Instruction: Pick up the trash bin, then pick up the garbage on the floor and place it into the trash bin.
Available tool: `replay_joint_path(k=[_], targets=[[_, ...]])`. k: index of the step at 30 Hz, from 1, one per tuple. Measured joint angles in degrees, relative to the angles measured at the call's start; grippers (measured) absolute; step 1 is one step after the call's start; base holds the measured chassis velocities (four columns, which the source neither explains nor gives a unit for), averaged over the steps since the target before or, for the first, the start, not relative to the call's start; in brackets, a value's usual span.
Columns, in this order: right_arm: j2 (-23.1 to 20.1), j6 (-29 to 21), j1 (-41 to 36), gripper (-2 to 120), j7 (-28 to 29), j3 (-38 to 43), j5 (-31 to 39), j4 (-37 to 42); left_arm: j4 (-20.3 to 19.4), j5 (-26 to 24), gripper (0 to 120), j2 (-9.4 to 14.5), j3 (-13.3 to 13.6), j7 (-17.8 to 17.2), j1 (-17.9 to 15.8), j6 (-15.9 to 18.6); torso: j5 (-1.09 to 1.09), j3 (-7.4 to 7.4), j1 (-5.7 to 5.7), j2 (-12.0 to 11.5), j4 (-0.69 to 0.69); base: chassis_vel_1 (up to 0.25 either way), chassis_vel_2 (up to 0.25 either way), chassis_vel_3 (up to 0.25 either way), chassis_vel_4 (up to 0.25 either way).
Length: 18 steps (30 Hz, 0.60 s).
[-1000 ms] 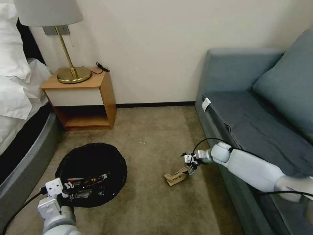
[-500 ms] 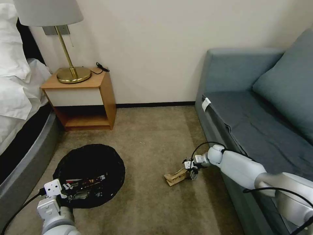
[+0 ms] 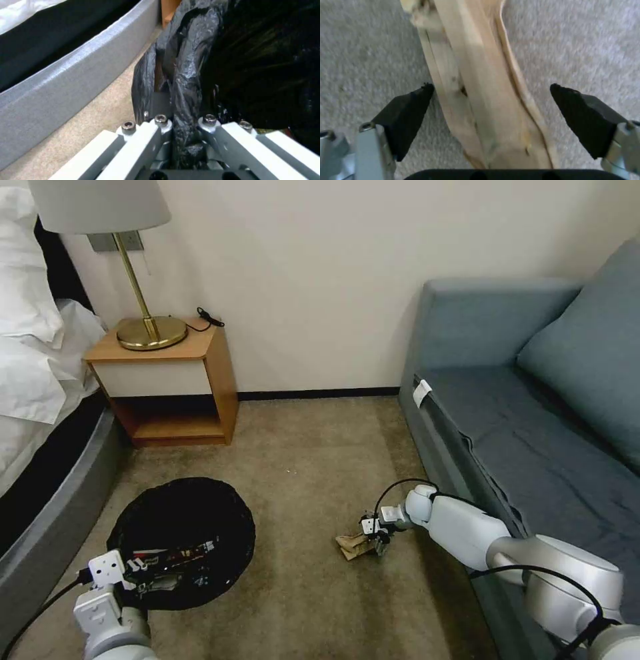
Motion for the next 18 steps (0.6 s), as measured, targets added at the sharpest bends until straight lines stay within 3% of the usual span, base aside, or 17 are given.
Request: replay_joint_path(k=[10,18], targets=[[0.5,0.6,-0.6,77,0.5,1.8,-2.5,-1.6,-0.2,0.1,3,0.1,0.1,0.0,-0.1,0.0,-0.03,-0.02,-0.01,0.0,-0.01,0.0,0.0,0.0,0.0],[0.9,1.1,-1.4,56,0.5,2.8,-3.5,-2.6,-0.2,0.2,3,0.1,0.2,0.0,0.0,-0.1,-0.06,-0.04,-0.02,0.1,-0.05,0.0,0.0,0.0,0.0]])
